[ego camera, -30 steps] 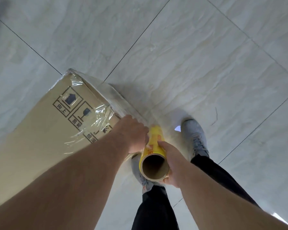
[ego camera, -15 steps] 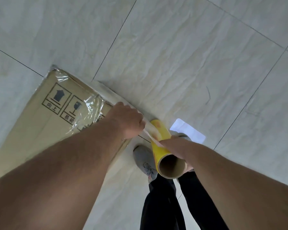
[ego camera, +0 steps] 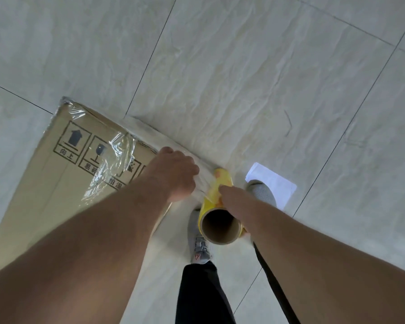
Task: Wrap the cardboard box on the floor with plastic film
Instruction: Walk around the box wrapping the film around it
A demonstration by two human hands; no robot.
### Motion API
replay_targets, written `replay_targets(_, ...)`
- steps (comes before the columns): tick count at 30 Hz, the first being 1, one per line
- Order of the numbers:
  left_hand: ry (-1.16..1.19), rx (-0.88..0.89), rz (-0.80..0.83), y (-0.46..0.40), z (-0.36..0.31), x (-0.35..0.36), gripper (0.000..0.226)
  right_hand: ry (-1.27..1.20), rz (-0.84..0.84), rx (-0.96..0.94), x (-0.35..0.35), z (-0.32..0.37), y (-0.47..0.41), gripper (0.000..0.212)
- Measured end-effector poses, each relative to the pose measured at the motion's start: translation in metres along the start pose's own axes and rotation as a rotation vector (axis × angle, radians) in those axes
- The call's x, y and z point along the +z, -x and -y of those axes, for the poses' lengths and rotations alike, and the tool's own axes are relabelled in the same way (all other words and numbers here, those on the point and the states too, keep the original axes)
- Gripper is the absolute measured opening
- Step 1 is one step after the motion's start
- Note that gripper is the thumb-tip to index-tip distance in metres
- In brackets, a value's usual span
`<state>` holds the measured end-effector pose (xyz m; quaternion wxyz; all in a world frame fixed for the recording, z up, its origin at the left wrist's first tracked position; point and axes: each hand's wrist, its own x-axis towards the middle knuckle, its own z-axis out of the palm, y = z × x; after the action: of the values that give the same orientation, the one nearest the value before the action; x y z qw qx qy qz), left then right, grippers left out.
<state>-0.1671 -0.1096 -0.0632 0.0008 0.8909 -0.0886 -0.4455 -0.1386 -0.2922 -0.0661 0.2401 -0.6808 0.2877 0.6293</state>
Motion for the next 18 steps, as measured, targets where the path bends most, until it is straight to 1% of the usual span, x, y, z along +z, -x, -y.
replay_targets(2, 0.000, -0.011, -0.011, 0.000, 0.001, 0.006, 0.038, -0.075, 0.062, 0.093, 0.000, -0.012, 0.002, 0.064)
replay_targets(4, -0.018, -0.007, -0.012, -0.003, 0.003, 0.007, 0.041, -0.291, 0.105, 0.217, -0.002, -0.028, 0.006, 0.057)
replay_targets(5, -0.019, -0.009, -0.010, -0.004, 0.003, 0.008, 0.043, -0.378, 0.121, 0.238, 0.001, -0.036, 0.005, 0.055)
replay_targets(6, -0.015, -0.012, -0.013, -0.004, 0.003, 0.010, 0.045, -0.432, 0.136, 0.263, 0.005, -0.041, 0.005, 0.058)
replay_targets(8, 0.003, -0.013, -0.016, -0.004, 0.003, 0.011, 0.048, -0.516, 0.188, 0.282, 0.015, -0.047, 0.004, 0.073)
replay_targets(10, 0.007, -0.001, -0.012, -0.004, 0.003, 0.011, 0.050, -0.572, 0.207, 0.245, 0.023, -0.050, 0.000, 0.078)
replay_targets(11, 0.002, 0.006, -0.013, -0.004, 0.005, 0.011, 0.050, -0.568, 0.211, 0.213, 0.026, -0.052, -0.002, 0.077)
replay_targets(13, -0.010, 0.019, -0.009, -0.004, 0.007, 0.011, 0.051, -0.457, 0.172, 0.147, 0.027, -0.058, -0.005, 0.080)
replay_targets(16, -0.029, 0.031, 0.010, -0.005, 0.003, 0.009, 0.052, -0.134, 0.119, 0.025, 0.018, -0.066, 0.000, 0.093)
replay_targets(18, -0.055, 0.043, 0.020, -0.004, -0.001, 0.005, 0.048, 0.041, 0.095, 0.007, 0.016, -0.068, 0.000, 0.086)
